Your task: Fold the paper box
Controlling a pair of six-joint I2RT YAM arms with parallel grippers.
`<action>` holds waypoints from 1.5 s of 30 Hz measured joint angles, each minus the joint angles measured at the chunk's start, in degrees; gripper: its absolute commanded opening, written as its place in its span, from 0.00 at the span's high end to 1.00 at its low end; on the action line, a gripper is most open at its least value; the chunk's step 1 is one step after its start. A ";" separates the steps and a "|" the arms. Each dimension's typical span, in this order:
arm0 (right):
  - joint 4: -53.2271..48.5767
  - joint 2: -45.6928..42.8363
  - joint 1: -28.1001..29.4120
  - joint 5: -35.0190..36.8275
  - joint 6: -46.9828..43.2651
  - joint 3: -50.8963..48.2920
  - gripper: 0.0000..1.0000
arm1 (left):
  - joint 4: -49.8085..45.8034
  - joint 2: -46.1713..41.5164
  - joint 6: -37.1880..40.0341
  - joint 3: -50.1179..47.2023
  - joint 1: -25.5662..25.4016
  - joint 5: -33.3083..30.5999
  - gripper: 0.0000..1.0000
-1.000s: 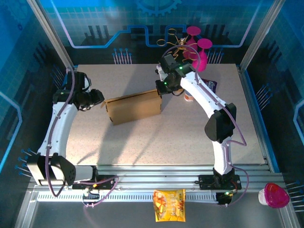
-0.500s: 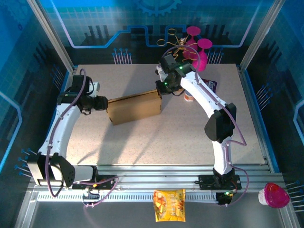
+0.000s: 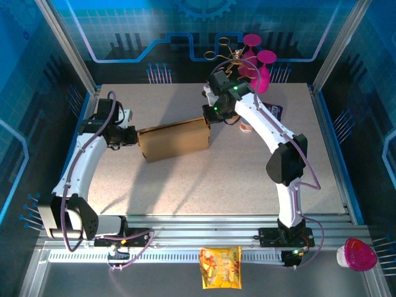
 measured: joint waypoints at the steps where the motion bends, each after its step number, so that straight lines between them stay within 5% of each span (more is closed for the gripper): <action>1: -0.04 0.13 0.00 -0.07 0.00 0.20 1.00 | -0.02 0.15 -0.04 0.04 0.00 0.24 0.87; 17: -1.16 1.46 0.00 0.04 0.02 2.21 1.00 | -8.81 6.14 -8.68 9.55 0.02 4.85 0.97; 45: -3.37 2.75 -0.44 0.98 0.02 4.28 1.00 | -18.78 11.61 -13.60 20.15 0.15 10.60 1.00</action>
